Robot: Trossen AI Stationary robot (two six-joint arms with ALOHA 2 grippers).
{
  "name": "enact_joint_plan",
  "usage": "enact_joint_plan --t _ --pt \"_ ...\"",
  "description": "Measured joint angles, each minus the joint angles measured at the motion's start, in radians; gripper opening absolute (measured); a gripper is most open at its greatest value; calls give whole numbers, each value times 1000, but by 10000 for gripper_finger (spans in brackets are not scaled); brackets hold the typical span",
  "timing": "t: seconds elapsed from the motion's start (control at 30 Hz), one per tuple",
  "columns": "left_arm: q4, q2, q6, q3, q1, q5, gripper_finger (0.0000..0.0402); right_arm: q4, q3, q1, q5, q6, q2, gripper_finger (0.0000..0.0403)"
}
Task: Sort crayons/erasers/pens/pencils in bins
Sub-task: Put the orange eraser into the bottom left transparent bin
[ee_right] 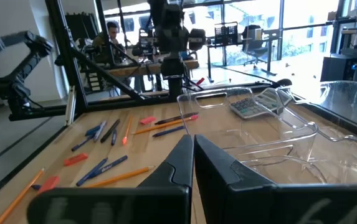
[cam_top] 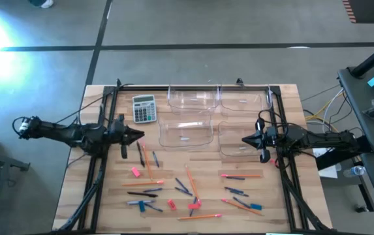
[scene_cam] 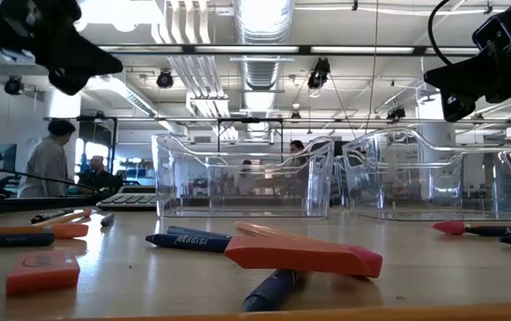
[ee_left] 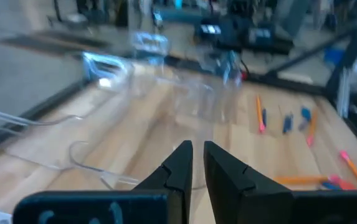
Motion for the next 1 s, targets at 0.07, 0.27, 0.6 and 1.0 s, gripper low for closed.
enact_joint_plan --t 0.07,0.27,0.6,1.0 --pt "-18 88 -9 62 -5 57 26 1 0 0 0 0 0 9" --pt "86 448 30 263 -148 138 26 5 0 0 3 0 0 9" --pt "86 960 65 532 -264 61 27 9 0 0 3 0 0 9" --pt "93 1299 78 786 -289 189 156 10 0 0 2 0 0 9"
